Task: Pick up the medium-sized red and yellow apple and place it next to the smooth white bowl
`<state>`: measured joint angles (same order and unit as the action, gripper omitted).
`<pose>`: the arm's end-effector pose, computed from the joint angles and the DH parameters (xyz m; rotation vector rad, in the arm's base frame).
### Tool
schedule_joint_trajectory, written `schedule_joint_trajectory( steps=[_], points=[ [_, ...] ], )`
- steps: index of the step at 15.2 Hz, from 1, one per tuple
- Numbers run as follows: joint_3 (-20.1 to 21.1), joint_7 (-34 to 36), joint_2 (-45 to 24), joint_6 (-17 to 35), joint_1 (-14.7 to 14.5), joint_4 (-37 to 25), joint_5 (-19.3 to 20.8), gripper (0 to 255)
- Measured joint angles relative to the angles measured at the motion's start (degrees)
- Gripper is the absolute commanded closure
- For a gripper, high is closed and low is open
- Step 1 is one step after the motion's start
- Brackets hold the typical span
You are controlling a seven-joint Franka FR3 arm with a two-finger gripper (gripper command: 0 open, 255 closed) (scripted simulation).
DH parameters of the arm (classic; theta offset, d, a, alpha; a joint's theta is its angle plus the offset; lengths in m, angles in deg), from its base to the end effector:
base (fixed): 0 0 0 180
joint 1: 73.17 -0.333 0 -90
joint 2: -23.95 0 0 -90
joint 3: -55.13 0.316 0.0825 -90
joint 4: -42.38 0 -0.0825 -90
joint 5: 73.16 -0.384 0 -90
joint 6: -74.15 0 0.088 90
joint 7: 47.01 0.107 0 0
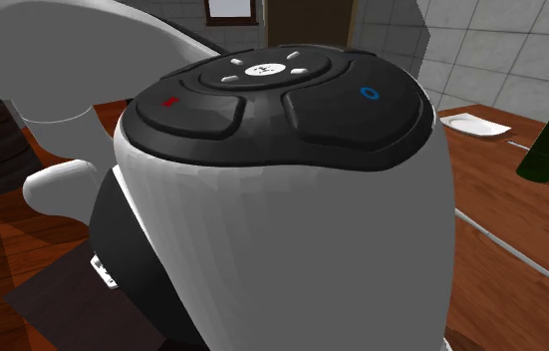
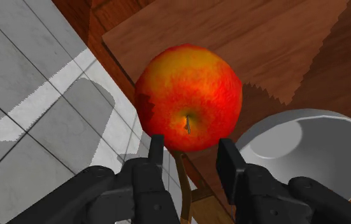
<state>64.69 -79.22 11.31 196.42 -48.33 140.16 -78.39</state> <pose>0.6221 -0.1741 0.4821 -3.0722 -0.3814 -0.3716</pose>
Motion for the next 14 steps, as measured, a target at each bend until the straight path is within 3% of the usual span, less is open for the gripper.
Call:
schedule_joint_trajectory(
  steps=[5, 10, 14],
  points=[
    [0.0, 0.0, 0.0, 0.0, 0.0, 0.0, 0.0, 0],
    [-0.2, -0.2, 2.1, -5.4, 0.5, -3.3, -0.3, 0],
    [-0.2, -0.2, 2.8, -6.1, 0.5, -3.4, -0.4, 0]
  ],
)
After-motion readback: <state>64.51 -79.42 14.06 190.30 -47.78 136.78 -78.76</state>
